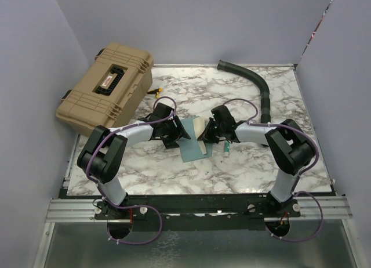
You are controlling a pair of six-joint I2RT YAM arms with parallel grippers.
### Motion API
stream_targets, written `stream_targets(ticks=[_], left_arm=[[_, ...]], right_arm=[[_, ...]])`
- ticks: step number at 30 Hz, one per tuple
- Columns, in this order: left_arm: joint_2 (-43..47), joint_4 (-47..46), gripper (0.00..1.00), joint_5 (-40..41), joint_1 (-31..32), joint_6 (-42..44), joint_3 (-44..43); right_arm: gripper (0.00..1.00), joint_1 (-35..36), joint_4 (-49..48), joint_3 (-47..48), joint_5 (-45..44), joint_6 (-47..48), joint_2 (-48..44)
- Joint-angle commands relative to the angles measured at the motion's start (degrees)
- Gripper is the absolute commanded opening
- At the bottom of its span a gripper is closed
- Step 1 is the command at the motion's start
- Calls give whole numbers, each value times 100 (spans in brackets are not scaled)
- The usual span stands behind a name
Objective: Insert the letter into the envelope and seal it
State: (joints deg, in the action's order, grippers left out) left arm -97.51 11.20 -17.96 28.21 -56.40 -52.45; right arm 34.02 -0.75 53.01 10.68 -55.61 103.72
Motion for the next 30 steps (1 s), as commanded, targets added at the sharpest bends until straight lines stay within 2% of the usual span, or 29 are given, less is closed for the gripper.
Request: stream_targets(ticks=[1,6,10,14,19,21,26,30], left_arm=[[-219,-203,69,258,36,215,33],[-221,-238,69,356,35,358,7],[-159,-191,69,514,36,453,47],[-123,79,69,745,27,637,61],[-63,397,69,1018,22,890,-16],[-62,475,69,1085,11,964,-65],[-96,535,69,1113,-17,1041,-180],[-134,581,70,1155,-51,1119,-292]], right_arm=[[1,61,146,83,507,157,225],[1,61,314,238,745,321,427],[1,61,544,345,551,560,430],[20,56,662,417,156,836,51],[51,61,1155,686,-465,1149,-315],[57,61,1318,750,-650,1231,-405],[60,61,1635,875,-946,1337,-444],[51,61,1573,950,-1035,1417,-400]])
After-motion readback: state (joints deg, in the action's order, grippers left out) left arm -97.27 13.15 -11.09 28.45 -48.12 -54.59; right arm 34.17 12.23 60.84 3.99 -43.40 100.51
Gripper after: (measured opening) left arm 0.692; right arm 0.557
